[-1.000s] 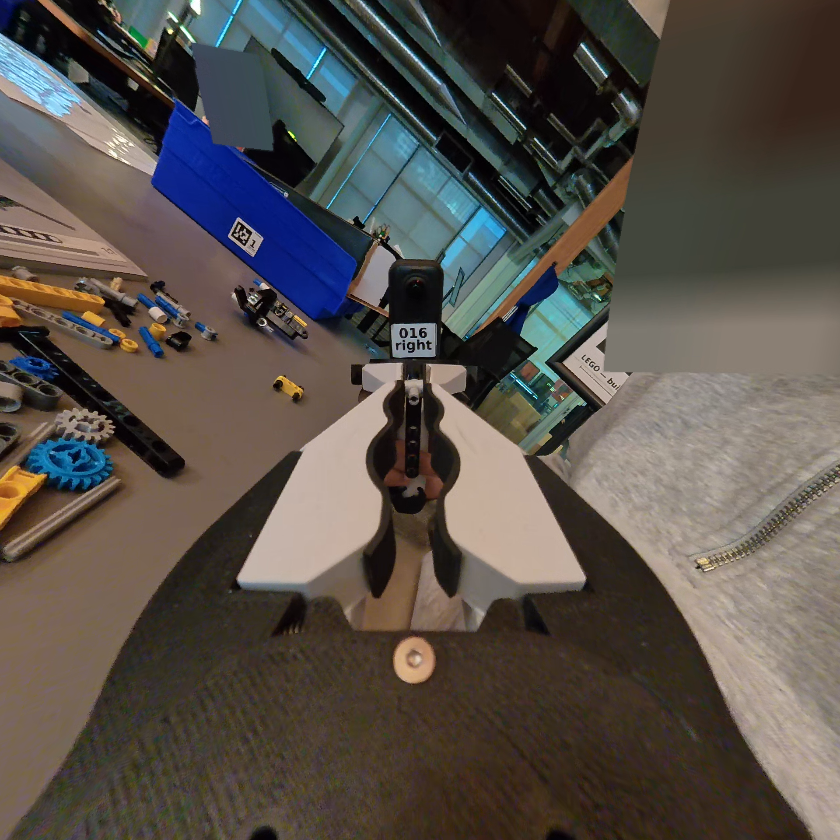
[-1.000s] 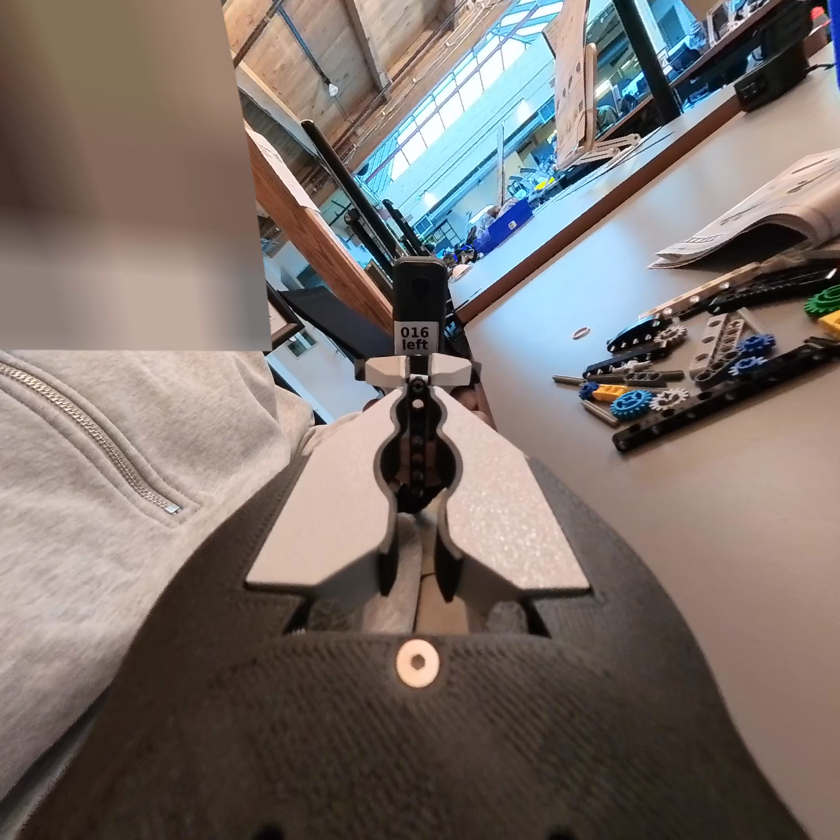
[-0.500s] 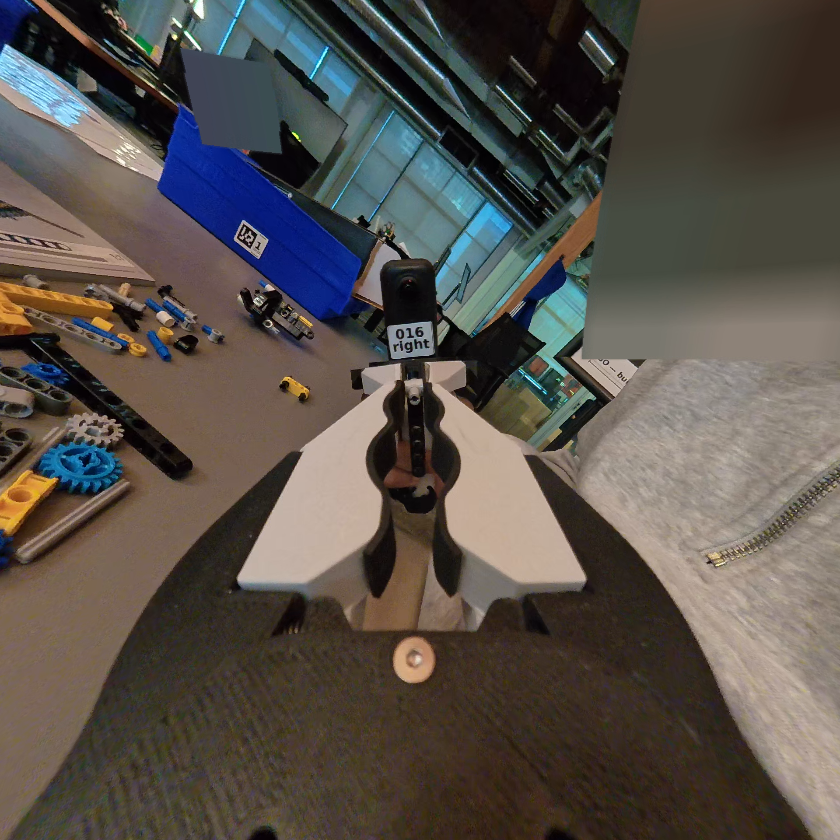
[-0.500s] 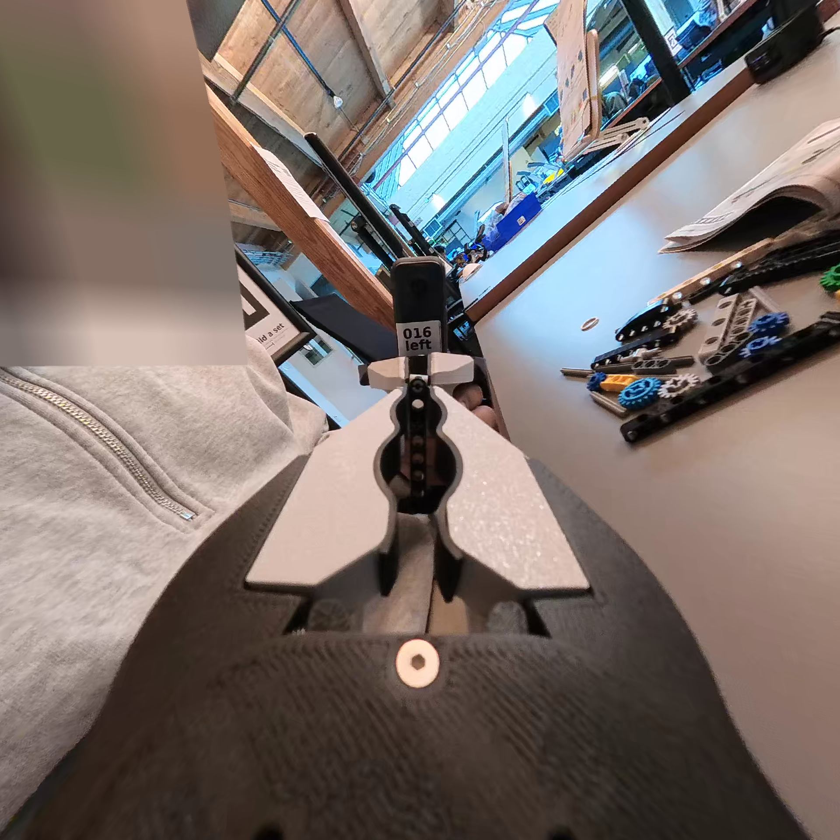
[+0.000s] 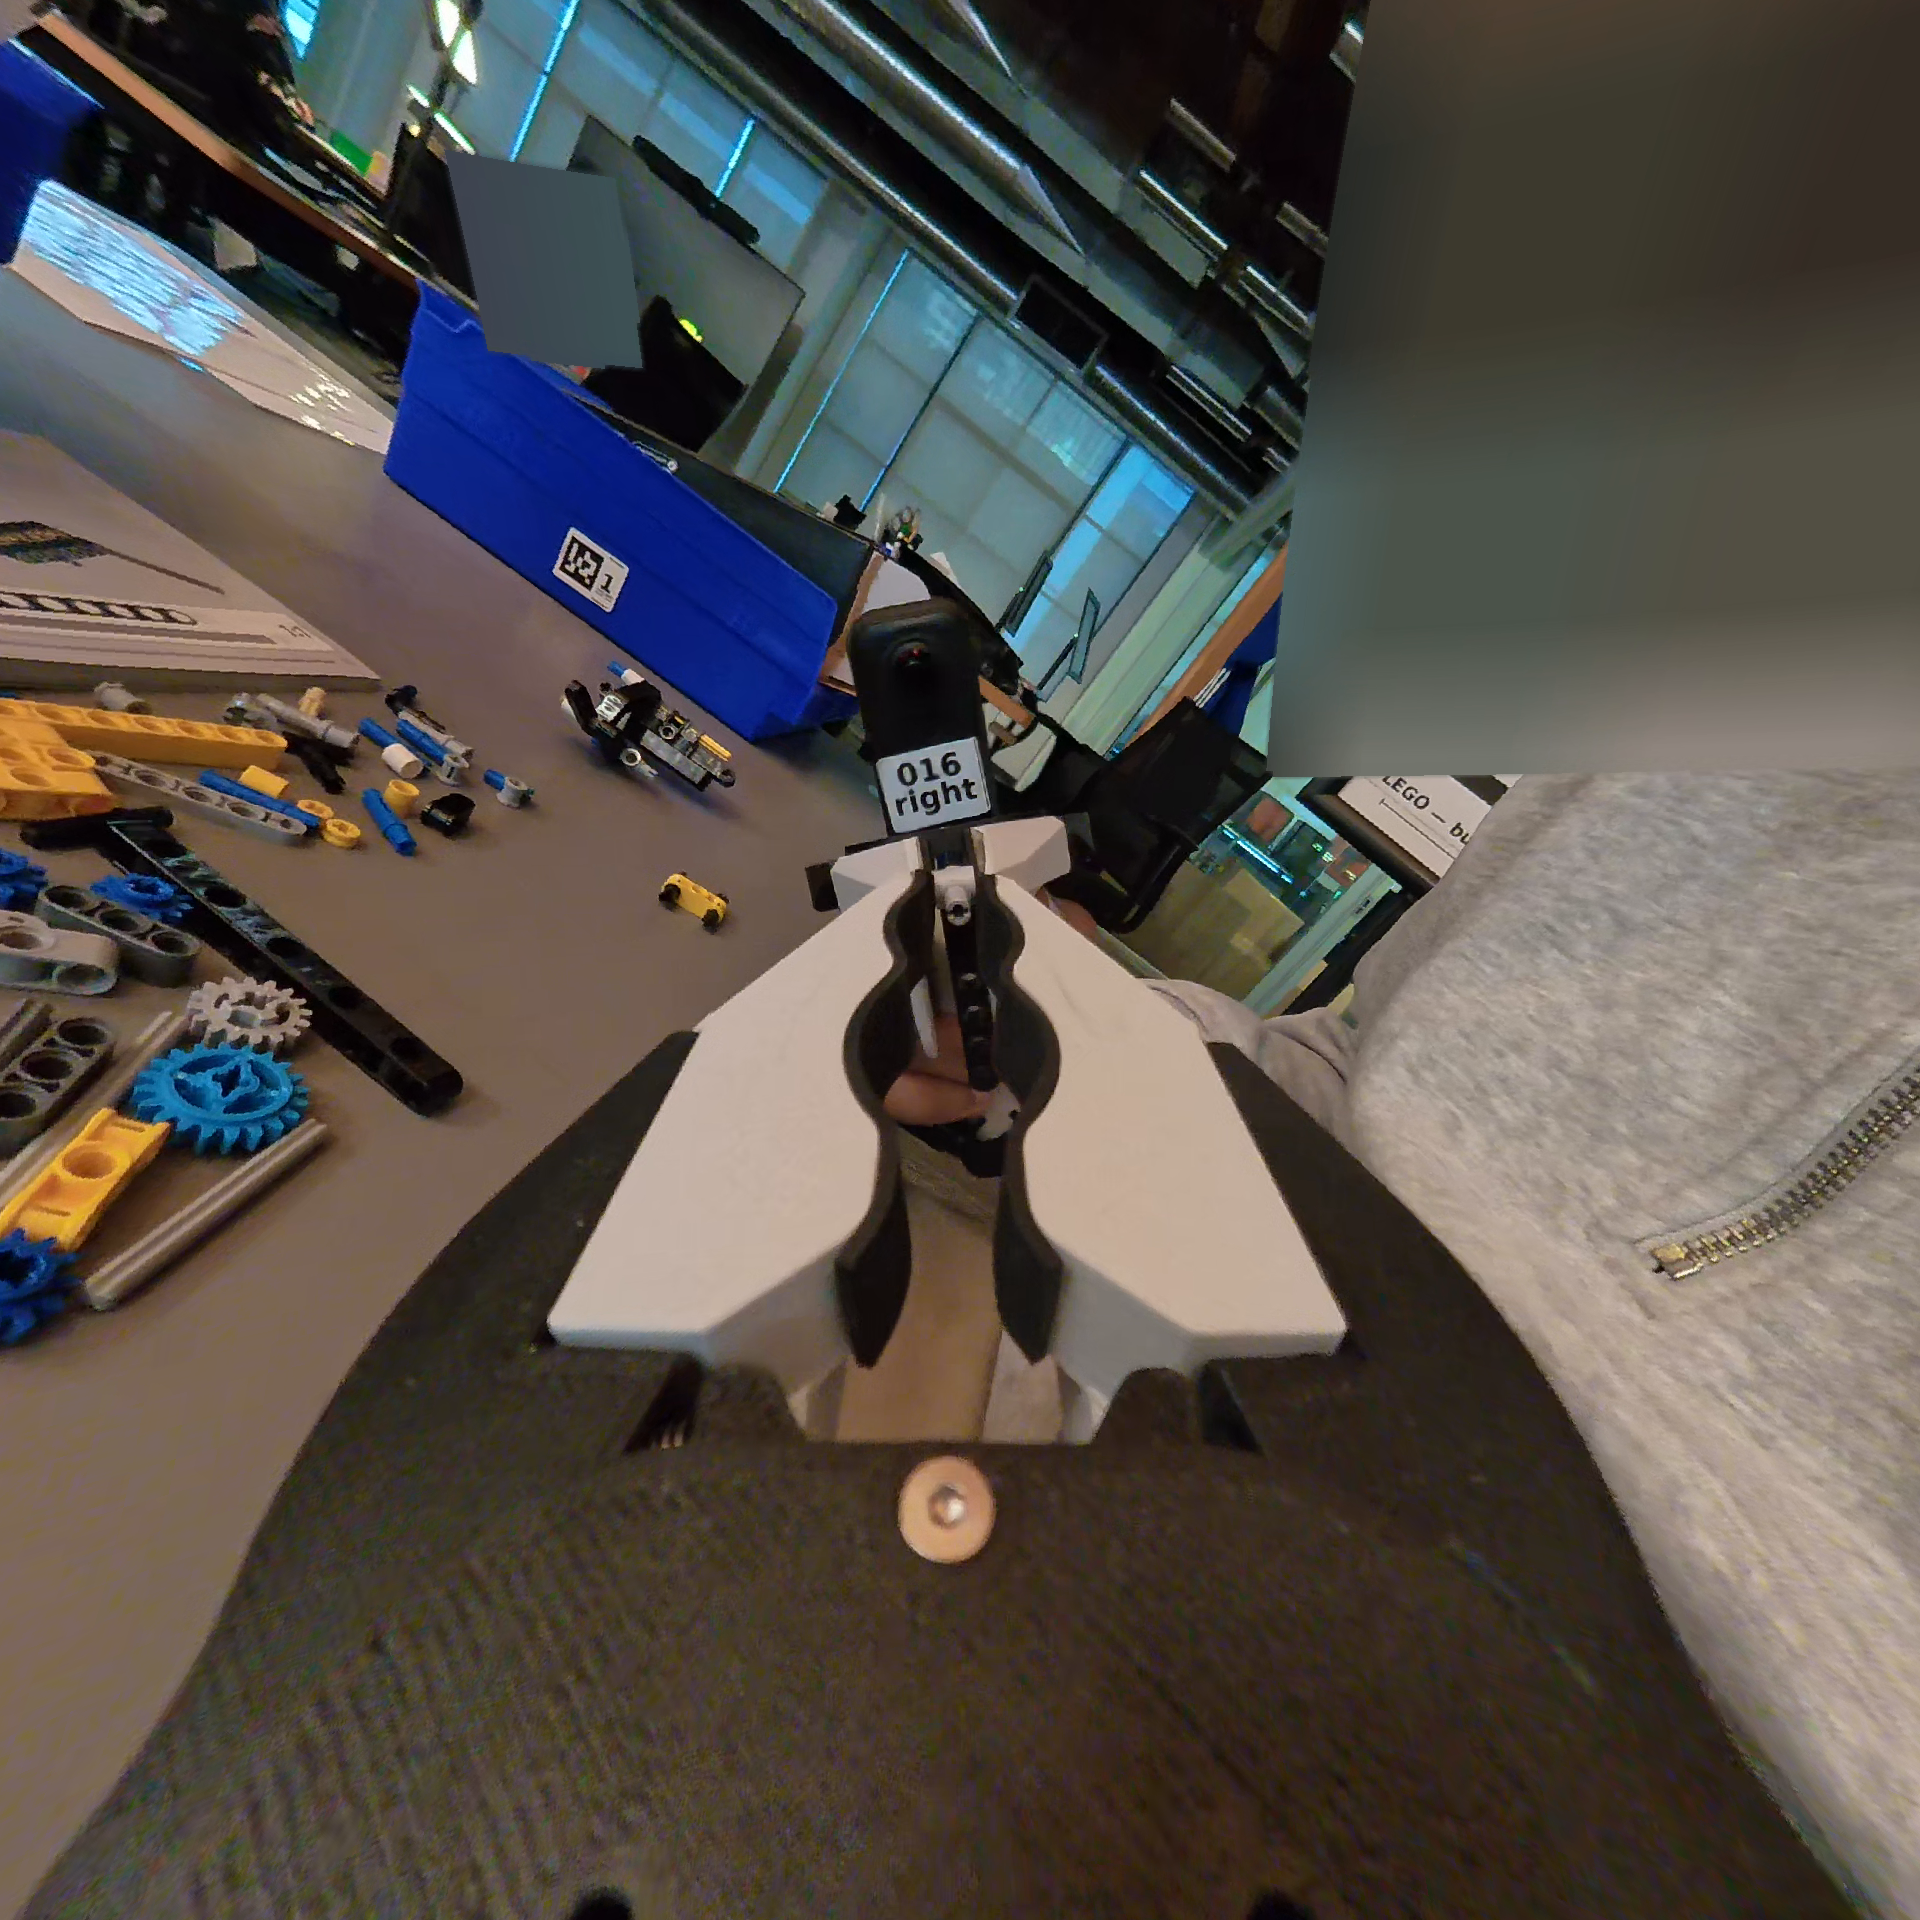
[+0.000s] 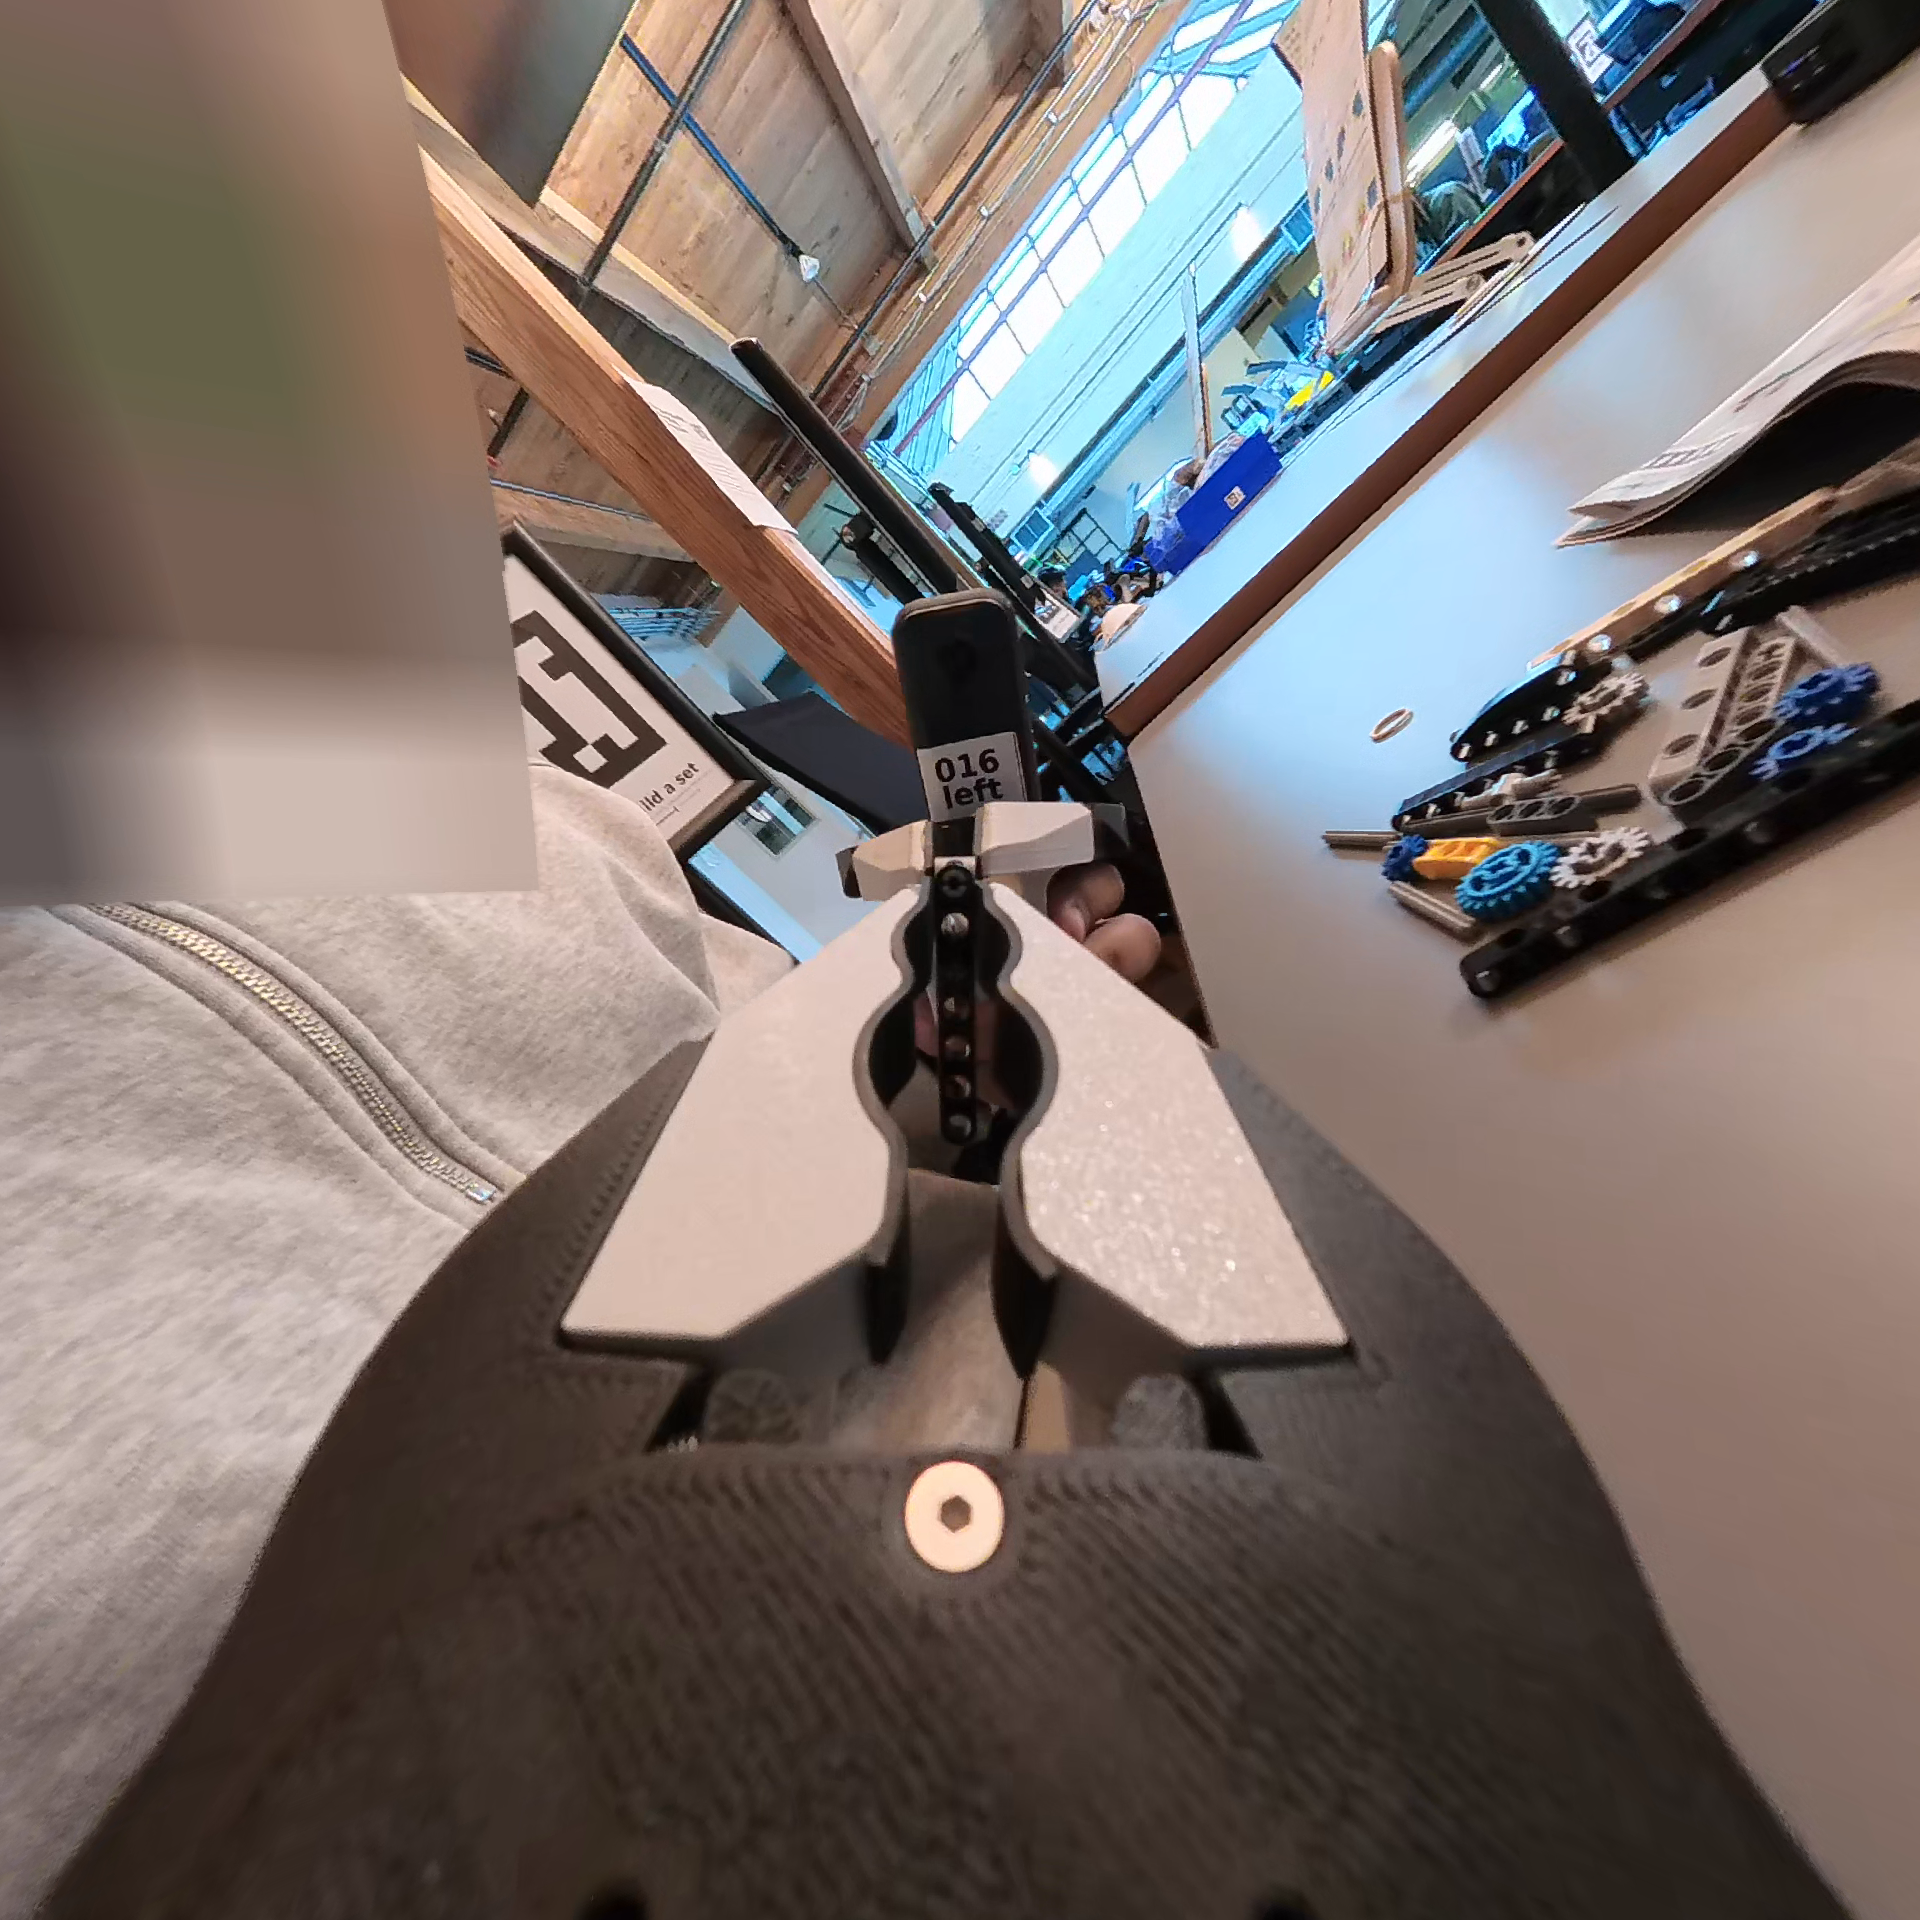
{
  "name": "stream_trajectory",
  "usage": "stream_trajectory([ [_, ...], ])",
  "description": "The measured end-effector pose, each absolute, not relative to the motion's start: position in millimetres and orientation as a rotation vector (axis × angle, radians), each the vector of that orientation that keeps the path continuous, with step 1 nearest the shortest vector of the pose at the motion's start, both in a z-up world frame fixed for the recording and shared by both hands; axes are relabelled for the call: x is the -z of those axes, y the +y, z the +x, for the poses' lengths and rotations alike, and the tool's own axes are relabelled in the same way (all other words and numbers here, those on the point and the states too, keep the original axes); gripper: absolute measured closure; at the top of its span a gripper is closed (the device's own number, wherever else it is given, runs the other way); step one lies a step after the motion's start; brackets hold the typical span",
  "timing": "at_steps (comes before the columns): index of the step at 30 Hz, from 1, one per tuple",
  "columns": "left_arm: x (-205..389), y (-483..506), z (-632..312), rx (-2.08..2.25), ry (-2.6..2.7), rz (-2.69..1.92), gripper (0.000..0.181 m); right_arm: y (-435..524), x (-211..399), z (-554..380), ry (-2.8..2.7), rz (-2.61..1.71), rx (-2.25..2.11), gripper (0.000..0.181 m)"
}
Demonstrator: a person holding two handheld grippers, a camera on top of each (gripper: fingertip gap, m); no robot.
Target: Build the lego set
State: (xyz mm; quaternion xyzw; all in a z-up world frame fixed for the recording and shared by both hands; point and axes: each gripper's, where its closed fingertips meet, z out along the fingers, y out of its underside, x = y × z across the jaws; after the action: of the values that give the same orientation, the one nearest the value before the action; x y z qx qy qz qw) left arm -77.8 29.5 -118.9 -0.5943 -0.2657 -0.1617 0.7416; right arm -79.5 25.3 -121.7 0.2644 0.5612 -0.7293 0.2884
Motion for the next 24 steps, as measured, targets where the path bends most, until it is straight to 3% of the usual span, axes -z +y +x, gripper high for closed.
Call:
stream_trajectory([
  [24, 121.4, 29.2, -79.3, 0.480, -0.640, -1.259, 0.174, 26.1, 125.7, -82.1, 1.534, 0.722, 1.940, 0.177],
])
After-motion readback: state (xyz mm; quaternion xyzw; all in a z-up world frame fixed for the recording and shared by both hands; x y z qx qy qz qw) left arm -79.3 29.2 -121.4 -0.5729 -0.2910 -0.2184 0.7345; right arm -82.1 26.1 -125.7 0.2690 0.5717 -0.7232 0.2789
